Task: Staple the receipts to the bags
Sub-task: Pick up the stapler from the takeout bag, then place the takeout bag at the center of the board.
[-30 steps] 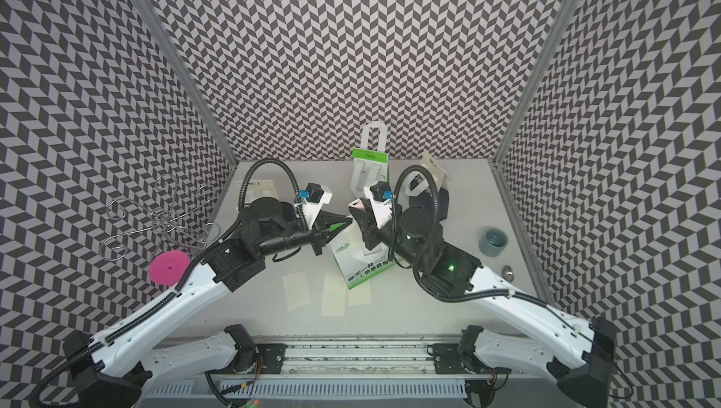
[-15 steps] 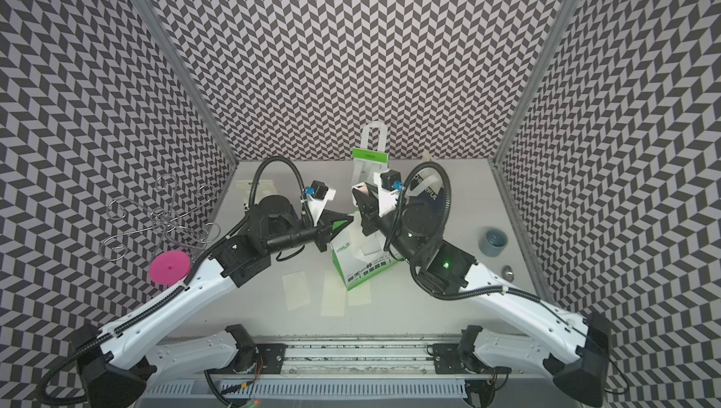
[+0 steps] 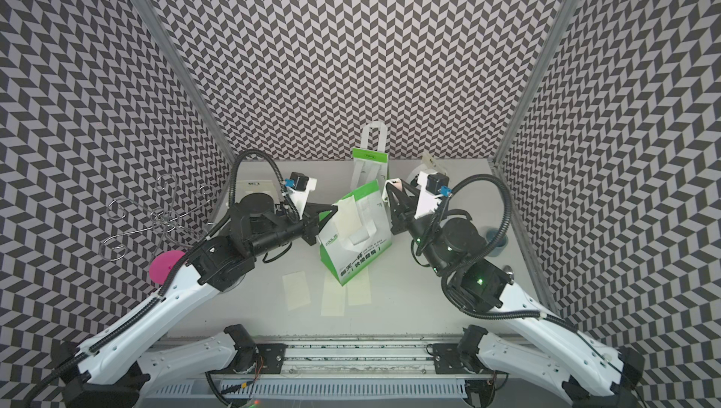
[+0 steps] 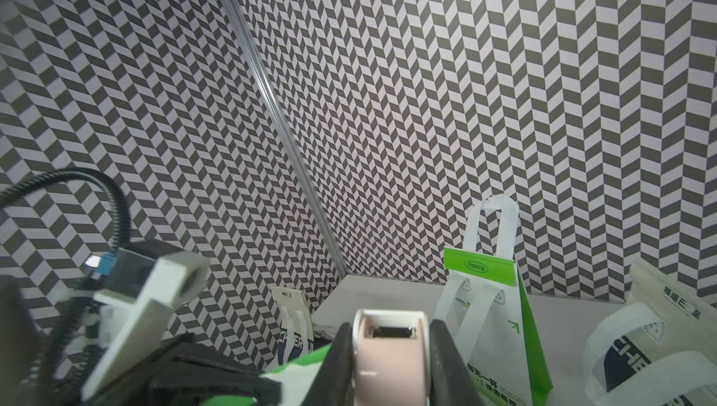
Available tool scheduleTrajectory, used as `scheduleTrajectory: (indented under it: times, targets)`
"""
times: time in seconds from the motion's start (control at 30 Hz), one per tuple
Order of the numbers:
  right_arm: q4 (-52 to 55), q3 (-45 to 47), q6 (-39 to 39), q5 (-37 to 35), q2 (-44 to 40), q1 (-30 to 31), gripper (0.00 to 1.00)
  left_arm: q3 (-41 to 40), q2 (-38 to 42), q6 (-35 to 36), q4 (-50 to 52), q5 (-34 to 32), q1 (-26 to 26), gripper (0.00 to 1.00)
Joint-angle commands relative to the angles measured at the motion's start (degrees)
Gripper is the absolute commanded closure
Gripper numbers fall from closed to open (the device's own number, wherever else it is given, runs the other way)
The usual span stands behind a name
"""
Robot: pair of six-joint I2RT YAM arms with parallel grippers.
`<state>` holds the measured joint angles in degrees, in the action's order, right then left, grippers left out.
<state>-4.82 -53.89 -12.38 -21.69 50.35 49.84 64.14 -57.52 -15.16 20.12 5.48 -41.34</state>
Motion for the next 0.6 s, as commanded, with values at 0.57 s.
scheduleTrajectory:
  times: [0.57]
  targets:
    - [1.7, 5.4, -2.4, -0.4, -5.9, -3.9, 1.0, 9.1, -18.4, 0.6, -10.9, -9.9, 18.9, 1.0]
